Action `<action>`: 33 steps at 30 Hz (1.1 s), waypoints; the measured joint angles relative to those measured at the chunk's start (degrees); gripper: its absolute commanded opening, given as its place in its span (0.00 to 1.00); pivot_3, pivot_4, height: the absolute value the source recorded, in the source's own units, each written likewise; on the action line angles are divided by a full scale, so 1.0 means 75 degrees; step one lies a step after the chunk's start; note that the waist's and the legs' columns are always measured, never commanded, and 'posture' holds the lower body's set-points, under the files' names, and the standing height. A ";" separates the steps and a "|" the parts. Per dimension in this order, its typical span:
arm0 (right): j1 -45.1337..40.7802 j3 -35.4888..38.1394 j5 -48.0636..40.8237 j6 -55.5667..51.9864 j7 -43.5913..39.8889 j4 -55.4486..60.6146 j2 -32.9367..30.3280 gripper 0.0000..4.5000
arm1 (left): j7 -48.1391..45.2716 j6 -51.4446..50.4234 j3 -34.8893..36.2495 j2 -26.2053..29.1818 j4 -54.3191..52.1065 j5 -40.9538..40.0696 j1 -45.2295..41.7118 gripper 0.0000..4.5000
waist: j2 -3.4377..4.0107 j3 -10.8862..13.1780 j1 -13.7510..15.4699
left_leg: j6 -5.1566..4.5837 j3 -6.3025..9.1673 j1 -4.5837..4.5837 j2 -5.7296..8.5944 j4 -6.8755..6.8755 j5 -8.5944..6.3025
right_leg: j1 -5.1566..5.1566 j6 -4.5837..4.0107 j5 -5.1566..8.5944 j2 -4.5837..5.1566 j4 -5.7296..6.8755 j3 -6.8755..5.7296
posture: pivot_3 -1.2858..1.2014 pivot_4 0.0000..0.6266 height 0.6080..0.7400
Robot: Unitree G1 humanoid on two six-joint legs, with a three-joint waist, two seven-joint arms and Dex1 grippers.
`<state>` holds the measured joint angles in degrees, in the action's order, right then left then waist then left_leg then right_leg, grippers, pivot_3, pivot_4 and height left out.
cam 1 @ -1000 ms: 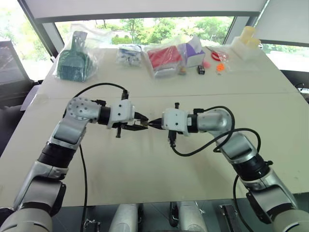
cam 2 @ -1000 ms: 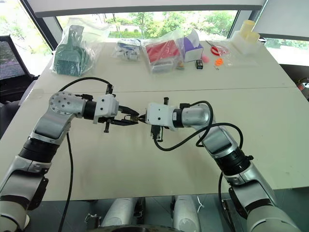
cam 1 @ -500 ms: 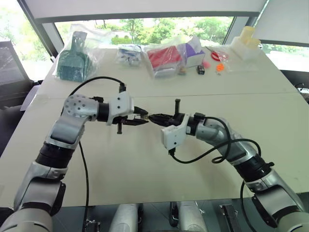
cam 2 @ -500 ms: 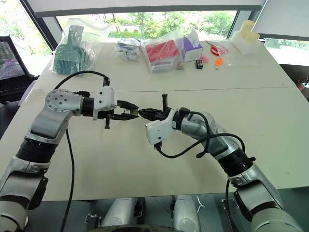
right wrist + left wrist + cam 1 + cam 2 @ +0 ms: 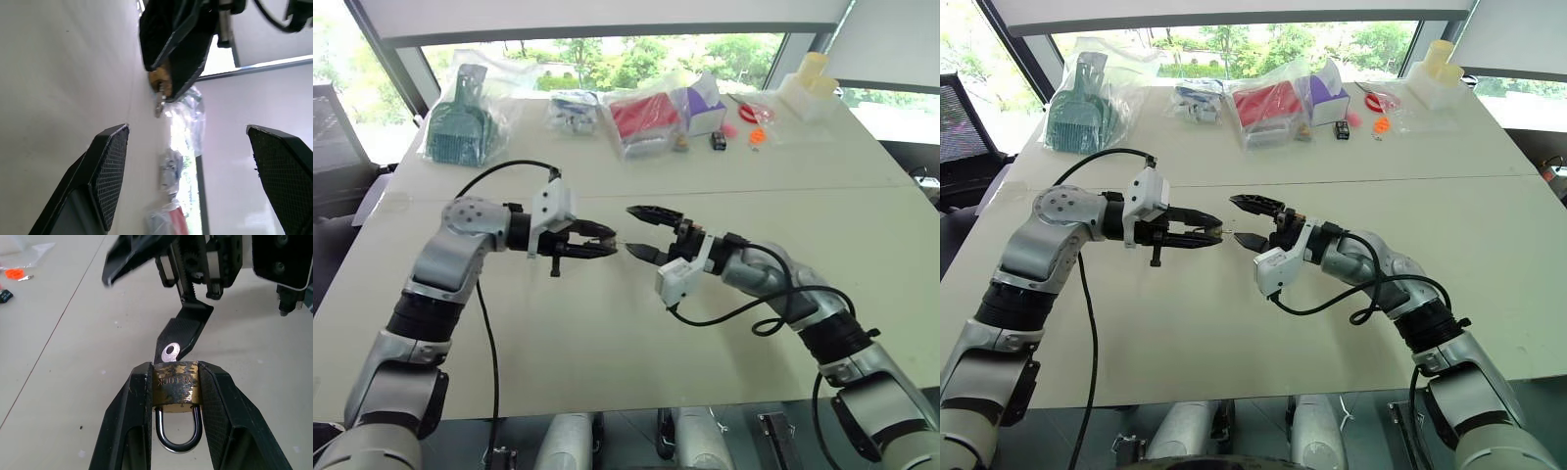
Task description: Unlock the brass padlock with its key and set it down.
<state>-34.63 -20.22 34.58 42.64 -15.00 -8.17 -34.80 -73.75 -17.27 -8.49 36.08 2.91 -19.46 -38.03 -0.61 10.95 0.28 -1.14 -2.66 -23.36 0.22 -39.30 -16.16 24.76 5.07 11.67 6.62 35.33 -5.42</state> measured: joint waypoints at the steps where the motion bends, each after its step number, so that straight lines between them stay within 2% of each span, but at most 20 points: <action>1: -0.0048 0.0006 0.0093 0.0172 0.0131 -0.0029 -0.0002 0.88 | -0.0022 -0.0019 0.0028 -0.0001 0.0060 -0.0018 -0.0001 0.18 | 0.0000 0.0000 -0.0002 | 0.0000 0.0000 0.0000 0.0000 0.0000 0.0000 | 0.0000 0.0000 0.0000 0.0000 0.0000 0.0000 | 0.52 0.24 1.00; 14: -0.0864 -0.0533 0.0347 0.1357 0.0172 -0.1116 0.0312 0.88 | -0.0181 -0.0286 0.0057 -0.0047 0.0170 -0.0326 -0.0180 0.18 | 0.0000 0.0000 -0.0029 | 0.0001 0.0000 0.0000 0.0000 0.0000 0.0001 | 0.0000 0.0000 0.0000 -0.0002 0.0000 0.0005 | 0.52 0.24 1.00; 17: -0.1032 -0.0536 0.0379 0.1459 0.0172 -0.1286 0.0338 0.68 | -0.0205 -0.0299 0.0057 -0.0040 0.0169 -0.0327 -0.0181 0.18 | 0.0000 0.0000 -0.0030 | 0.0005 -0.0001 0.0000 0.0000 0.0000 0.0003 | 0.0000 0.0000 0.0000 -0.0002 -0.0001 0.0005 | 0.52 0.24 1.00; 22: -0.1157 -0.0567 0.0494 0.1654 0.0180 -0.1453 0.0382 0.08 | -0.0199 -0.0343 0.0075 -0.0031 0.0052 -0.0352 -0.0180 0.18 | 0.0000 0.0000 -0.0037 | 0.0005 0.0000 0.0000 0.0000 0.0000 0.0003 | 0.0000 0.0000 0.0000 -0.0002 -0.0001 0.0006 | 0.52 0.24 1.00; 23: -0.1159 -0.0569 0.0549 0.1704 0.0202 -0.1488 0.0386 0.01 | -0.0198 -0.0358 0.0068 -0.0019 0.0026 -0.0341 -0.0179 0.18 | 0.0000 0.0000 -0.0038 | 0.0005 -0.0002 0.0000 0.0000 0.0000 0.0003 | 0.0000 0.0000 0.0000 -0.0002 -0.0001 0.0007 | 0.52 0.24 1.00; 33: -0.1186 -0.0561 0.0673 0.1772 0.0292 -0.1549 0.0387 0.01 | -0.0061 -0.0672 0.0071 -0.0013 -0.0106 -0.0340 -0.0173 0.18 | 0.0000 0.0000 -0.0139 | 0.0009 0.0000 0.0001 -0.0001 0.0001 0.0006 | 0.0000 0.0000 0.0000 -0.0004 0.0001 0.0009 | 0.52 0.24 1.00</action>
<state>-43.53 -24.43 39.63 55.93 -12.81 -19.78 -31.90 -74.21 -22.31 -7.95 35.98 2.12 -22.01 -39.33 -0.60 10.95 -0.76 -1.07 -2.66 -23.35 0.21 -39.29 -16.12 24.76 5.07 11.67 6.59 35.33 -5.36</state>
